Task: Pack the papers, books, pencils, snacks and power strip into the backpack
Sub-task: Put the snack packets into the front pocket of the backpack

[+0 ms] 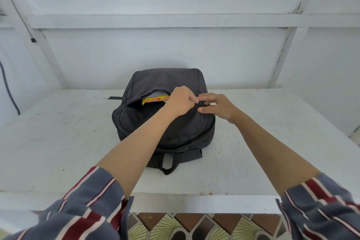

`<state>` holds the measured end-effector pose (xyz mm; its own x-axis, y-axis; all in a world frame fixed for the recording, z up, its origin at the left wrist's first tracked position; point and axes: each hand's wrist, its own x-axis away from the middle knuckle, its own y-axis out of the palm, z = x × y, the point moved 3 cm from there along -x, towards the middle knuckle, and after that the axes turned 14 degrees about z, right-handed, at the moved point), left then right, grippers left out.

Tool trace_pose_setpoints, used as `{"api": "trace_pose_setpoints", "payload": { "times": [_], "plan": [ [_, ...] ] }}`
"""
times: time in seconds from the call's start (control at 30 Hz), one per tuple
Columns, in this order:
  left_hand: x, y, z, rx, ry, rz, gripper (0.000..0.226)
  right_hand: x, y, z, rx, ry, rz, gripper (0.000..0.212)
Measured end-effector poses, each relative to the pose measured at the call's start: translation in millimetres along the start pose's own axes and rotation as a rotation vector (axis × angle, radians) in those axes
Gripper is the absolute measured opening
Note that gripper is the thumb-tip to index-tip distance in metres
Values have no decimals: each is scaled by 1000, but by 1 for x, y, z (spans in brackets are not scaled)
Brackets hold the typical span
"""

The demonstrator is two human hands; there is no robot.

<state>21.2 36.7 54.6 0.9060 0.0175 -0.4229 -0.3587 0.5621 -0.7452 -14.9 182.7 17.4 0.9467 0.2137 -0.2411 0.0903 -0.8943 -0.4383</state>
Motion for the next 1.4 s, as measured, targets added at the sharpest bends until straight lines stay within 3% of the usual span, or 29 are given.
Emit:
{"api": "trace_pose_setpoints", "payload": {
  "times": [0.23, 0.43, 0.67, 0.8, 0.9, 0.97, 1.23, 1.4],
  "plan": [
    [5, -13, 0, 92, -56, 32, 21, -3, 10, -5, 152, -232, 152, 29],
    [15, -38, -32, 141, -128, 85, 18, 0, 7, -5, 148, -263, 238, 22],
    [27, -56, -55, 149, -116, 204, 19, -8, 8, -13, 292, -228, 157, 24],
    [25, -60, -54, 146, -95, 211, 17, -4, 34, -42, 303, -414, 48, 44],
    [25, -64, -62, 117, -93, 191, 17, -6, 51, -44, 434, -493, 115, 27],
    [26, -73, -79, 122, -139, 205, 16, -4, 50, -38, 465, -478, 191, 17],
    [47, -130, -161, 220, -313, 310, 15, 3, 52, -37, 441, -394, 372, 13],
    [57, -127, -172, 217, -309, 298, 17, 10, 60, -39, 433, -378, 413, 13]
  ]
}}
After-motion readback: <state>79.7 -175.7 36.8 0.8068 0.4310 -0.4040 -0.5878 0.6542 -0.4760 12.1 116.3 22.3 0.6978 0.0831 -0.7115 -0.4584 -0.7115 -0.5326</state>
